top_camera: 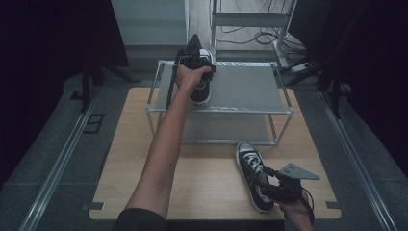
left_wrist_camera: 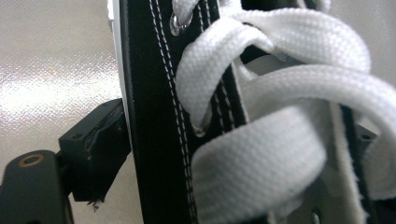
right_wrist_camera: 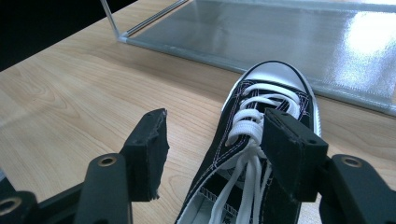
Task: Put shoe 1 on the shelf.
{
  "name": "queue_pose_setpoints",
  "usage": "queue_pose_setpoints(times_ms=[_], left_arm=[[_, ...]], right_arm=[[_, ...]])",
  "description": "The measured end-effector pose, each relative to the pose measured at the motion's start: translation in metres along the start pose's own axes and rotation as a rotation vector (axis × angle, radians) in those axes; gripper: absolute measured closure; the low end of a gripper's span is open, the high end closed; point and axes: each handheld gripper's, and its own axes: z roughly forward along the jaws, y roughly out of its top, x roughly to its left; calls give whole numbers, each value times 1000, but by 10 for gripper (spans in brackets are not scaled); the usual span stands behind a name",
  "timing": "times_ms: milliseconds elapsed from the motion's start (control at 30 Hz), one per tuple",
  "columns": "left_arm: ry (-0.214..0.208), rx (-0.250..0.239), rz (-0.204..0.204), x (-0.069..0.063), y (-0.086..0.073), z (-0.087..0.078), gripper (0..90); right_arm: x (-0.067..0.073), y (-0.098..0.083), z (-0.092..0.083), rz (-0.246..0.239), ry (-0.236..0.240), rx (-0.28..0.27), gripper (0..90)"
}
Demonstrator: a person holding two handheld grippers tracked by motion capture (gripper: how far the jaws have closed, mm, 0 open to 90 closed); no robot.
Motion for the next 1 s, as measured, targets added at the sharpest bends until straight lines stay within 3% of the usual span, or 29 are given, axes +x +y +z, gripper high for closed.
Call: queue_pose_setpoints(times_ms=[567, 600, 833, 933, 967, 1000], left_arm=[[-32, 52, -6, 4, 3, 12, 116], [-52, 41, -12, 3, 3, 10, 96], [-82, 11, -10, 5, 0, 5, 83], [-111, -31, -1, 7, -3, -7, 79], [-130, -73, 16, 9, -6, -18, 80], [-130, -73, 16, 9, -6, -18, 80]], right_arm=[[0, -1, 1, 0, 0, 0, 408], [0, -1, 1, 0, -2, -1, 408], [1, 0, 1, -5, -3, 0, 407], [1, 0, 0, -6, -4, -1, 409], [2, 0, -1, -6, -9, -5, 422], [2, 0, -1, -6, -9, -5, 422]])
